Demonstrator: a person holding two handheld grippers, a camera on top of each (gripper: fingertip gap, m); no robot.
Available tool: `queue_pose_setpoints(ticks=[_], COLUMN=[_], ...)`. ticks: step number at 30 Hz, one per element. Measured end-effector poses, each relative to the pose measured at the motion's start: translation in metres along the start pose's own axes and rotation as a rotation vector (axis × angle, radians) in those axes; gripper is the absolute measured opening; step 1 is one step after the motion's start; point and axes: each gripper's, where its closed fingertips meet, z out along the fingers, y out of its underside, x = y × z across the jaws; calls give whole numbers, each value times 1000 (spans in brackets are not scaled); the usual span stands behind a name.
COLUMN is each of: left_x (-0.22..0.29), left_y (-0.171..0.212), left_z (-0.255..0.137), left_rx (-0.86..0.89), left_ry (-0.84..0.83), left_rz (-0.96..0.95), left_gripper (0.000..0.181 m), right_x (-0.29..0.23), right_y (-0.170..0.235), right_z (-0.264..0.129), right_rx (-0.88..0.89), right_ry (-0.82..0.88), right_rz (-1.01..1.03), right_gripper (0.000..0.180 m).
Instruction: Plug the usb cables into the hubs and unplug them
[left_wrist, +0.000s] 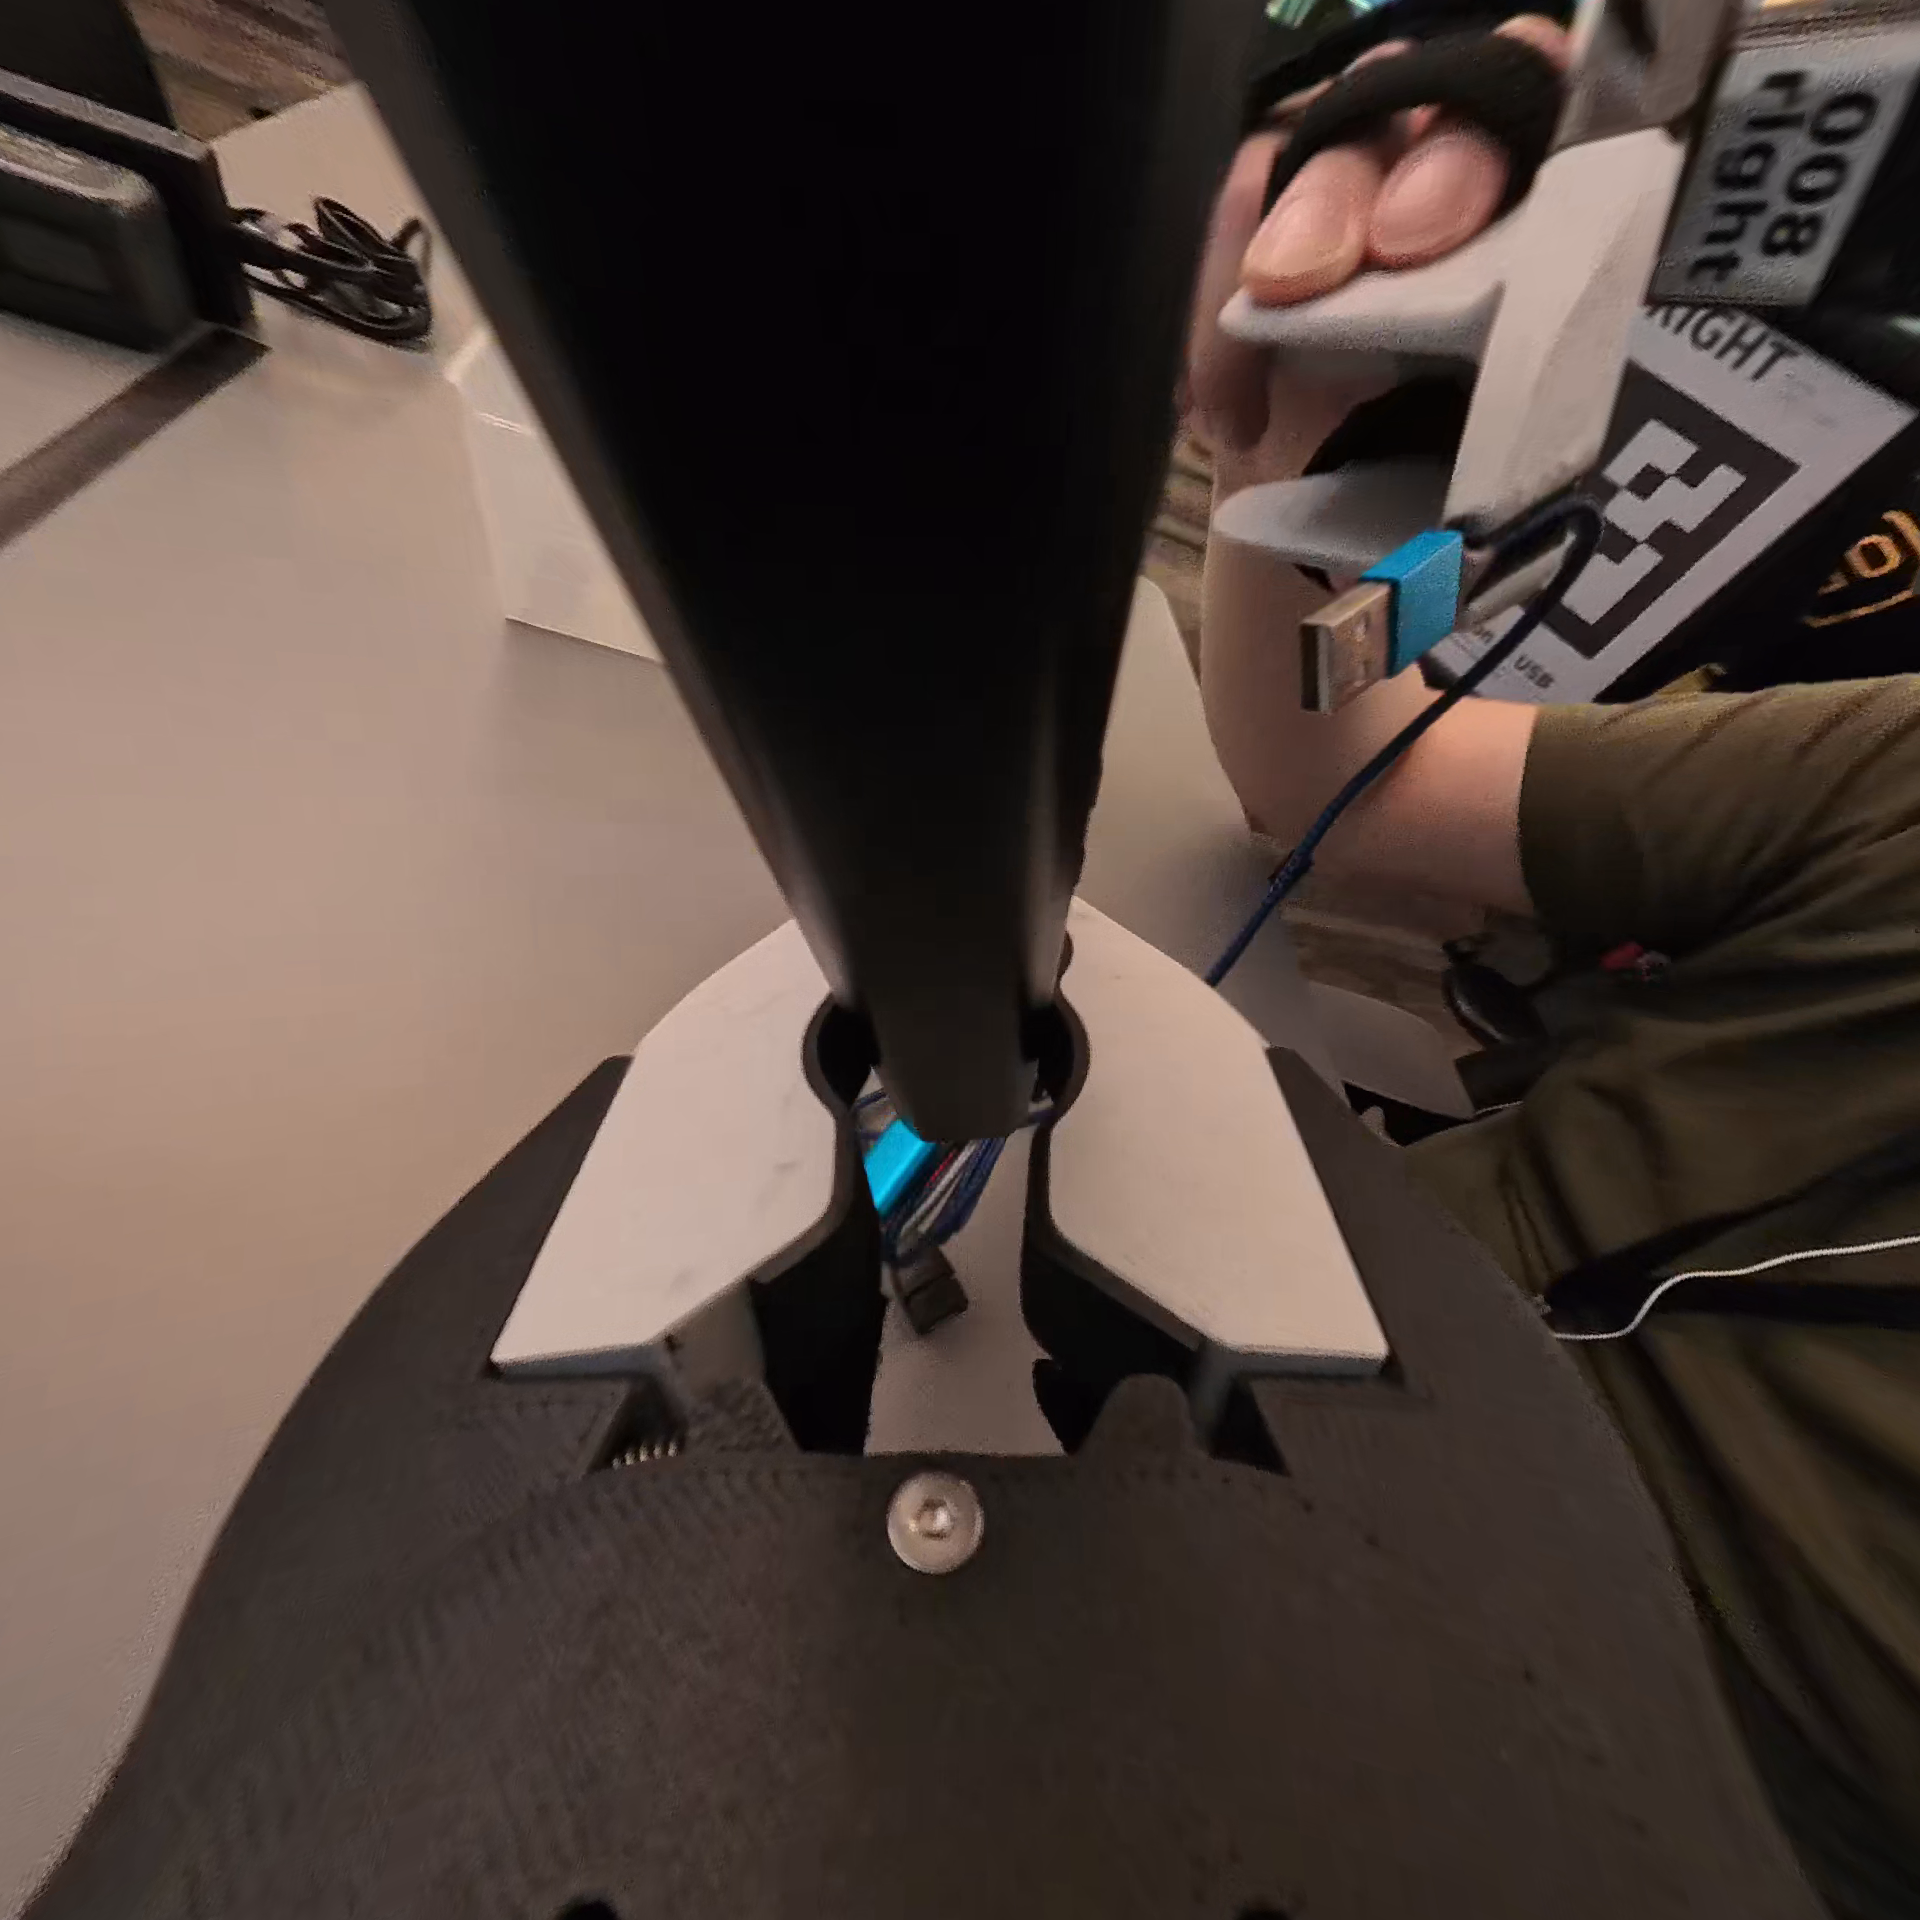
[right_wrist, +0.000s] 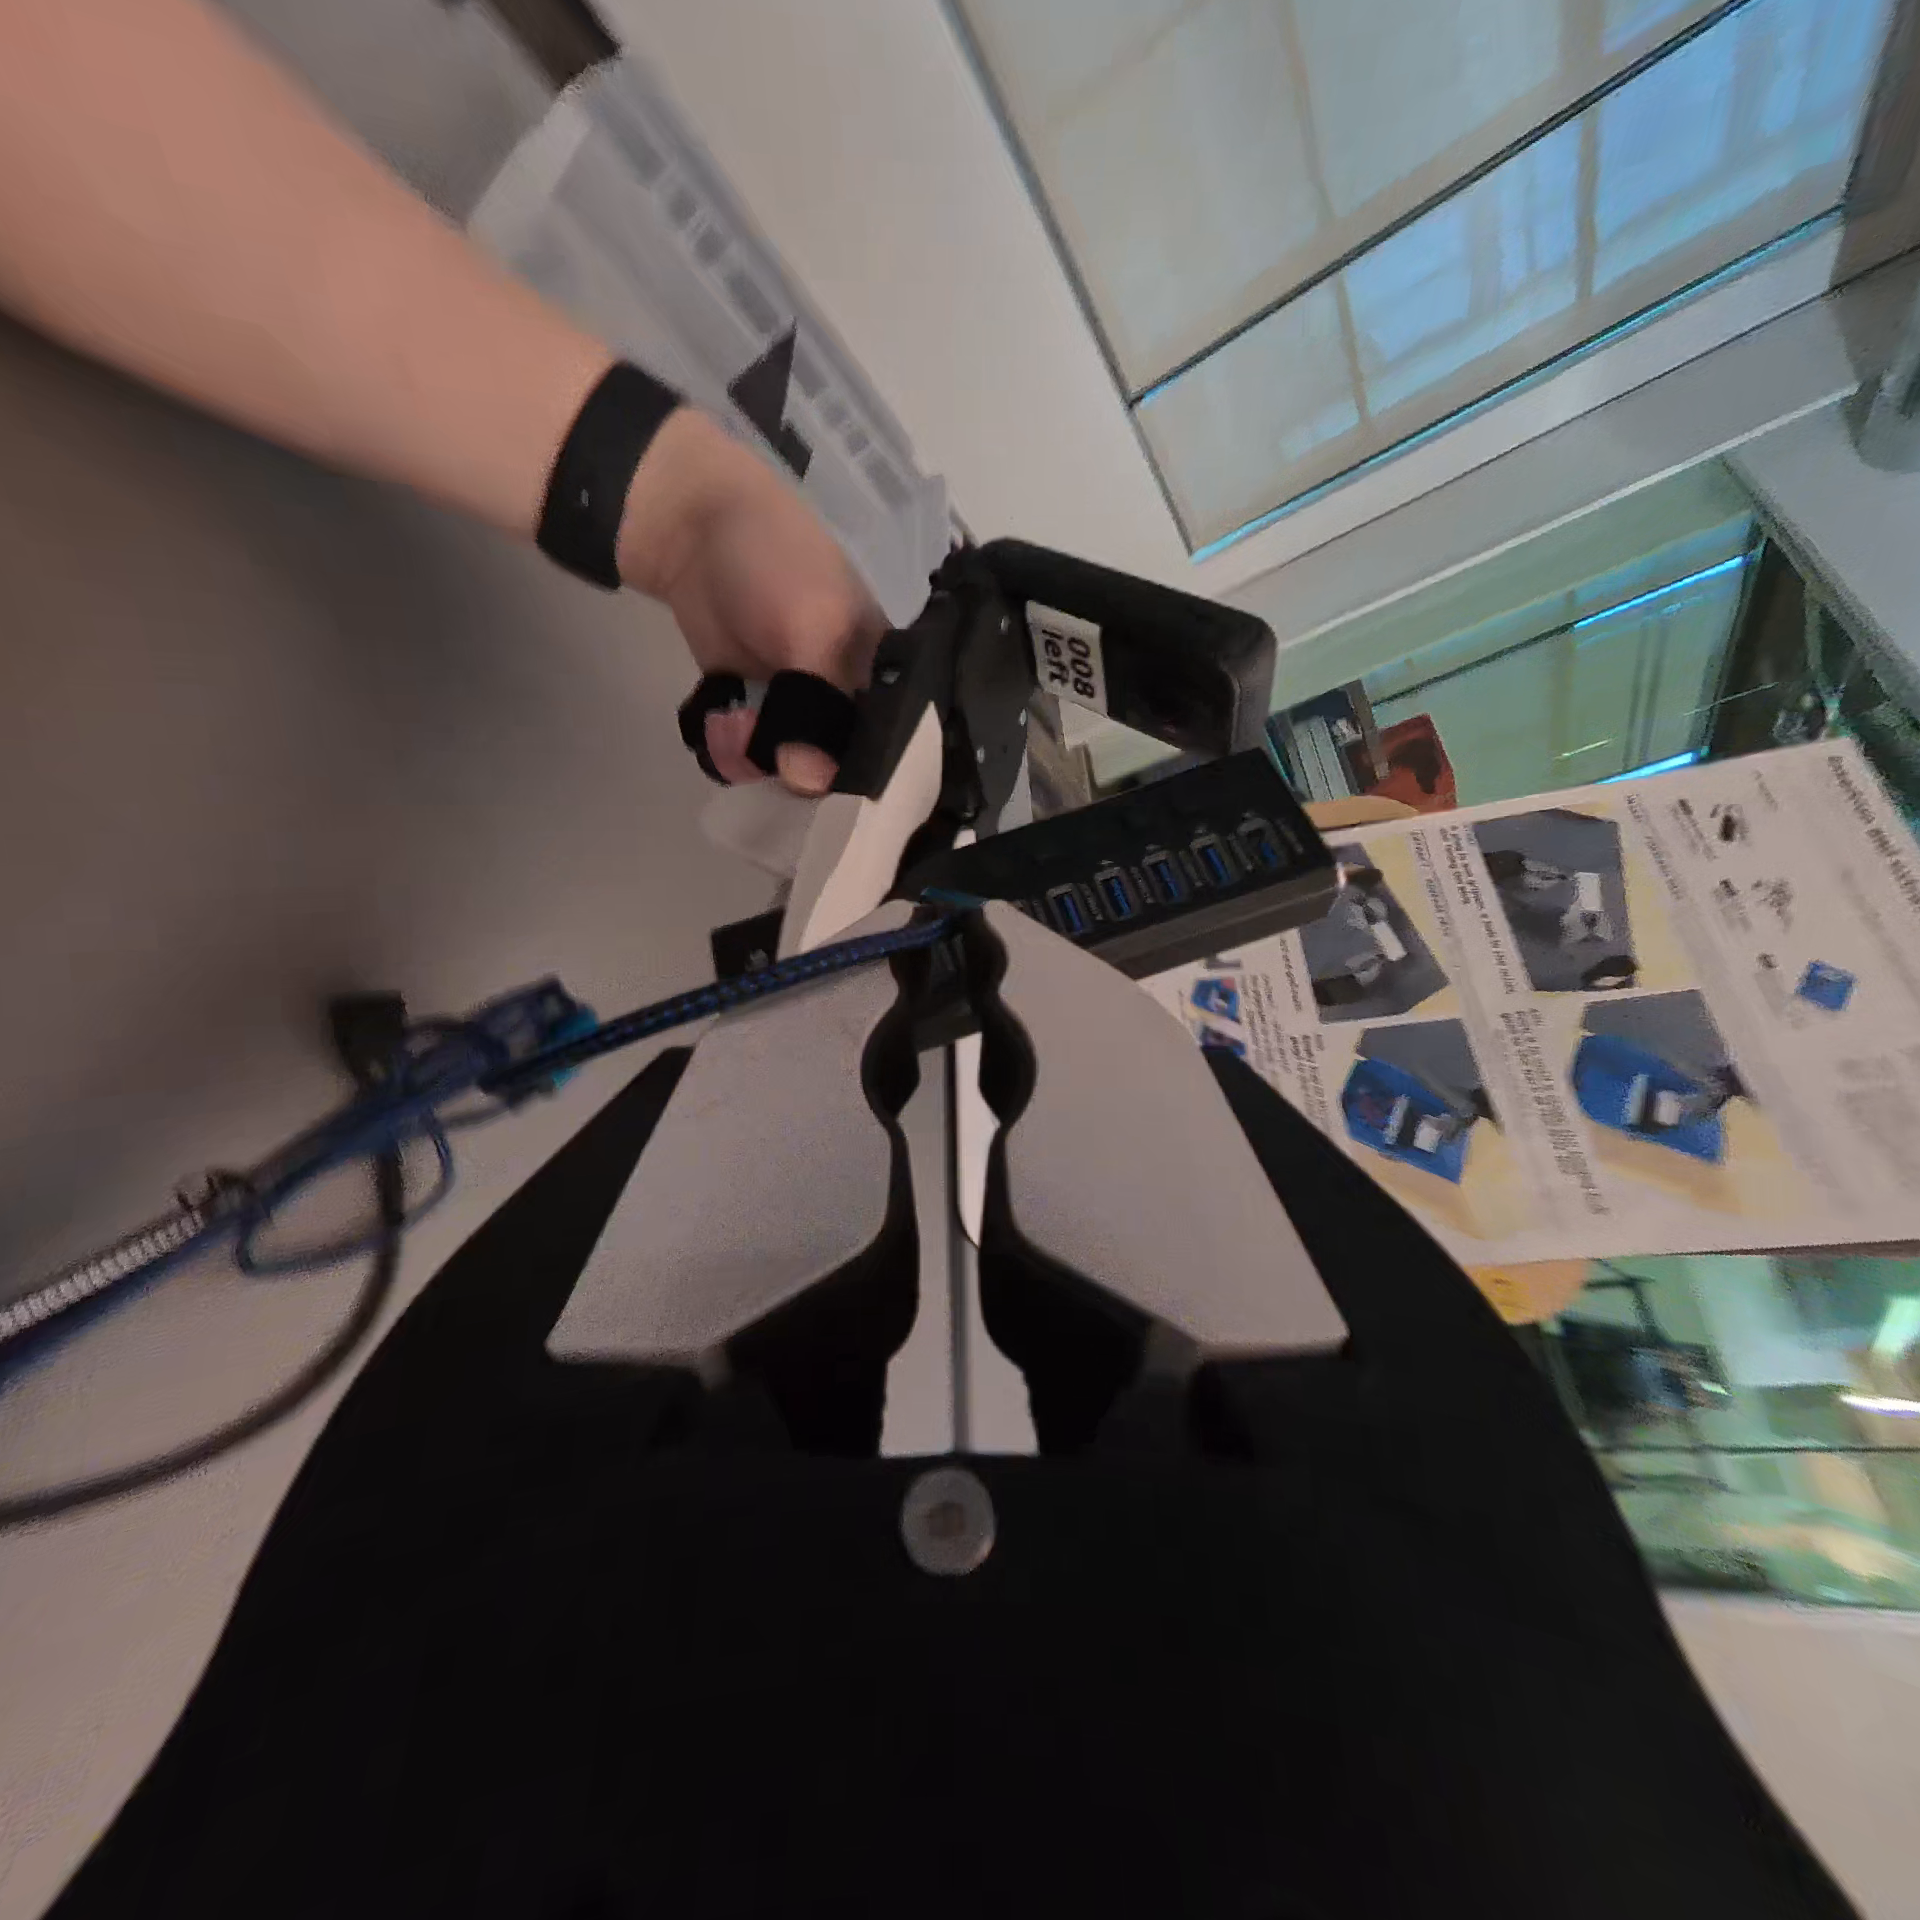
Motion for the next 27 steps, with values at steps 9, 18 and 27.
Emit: queue_pose_setpoints(ticks=[9,18,27], left_x=[-2,-33,-59], left_y=[-4,17,68], left_z=[-2,-48,-70], left_rx=[19,-17,-91], left_ry=[33,-293,-383], left_rz=[-84,-54,-59], left_gripper=[28,28,28], right_x=[-14,-39,-48], right_y=[14,49,59], right_z=[-1,15,27], right_rx=[-271,8,105], right_ry=[-133,159,180], right_rz=[-180,360,463], right_gripper=[6,6,6])
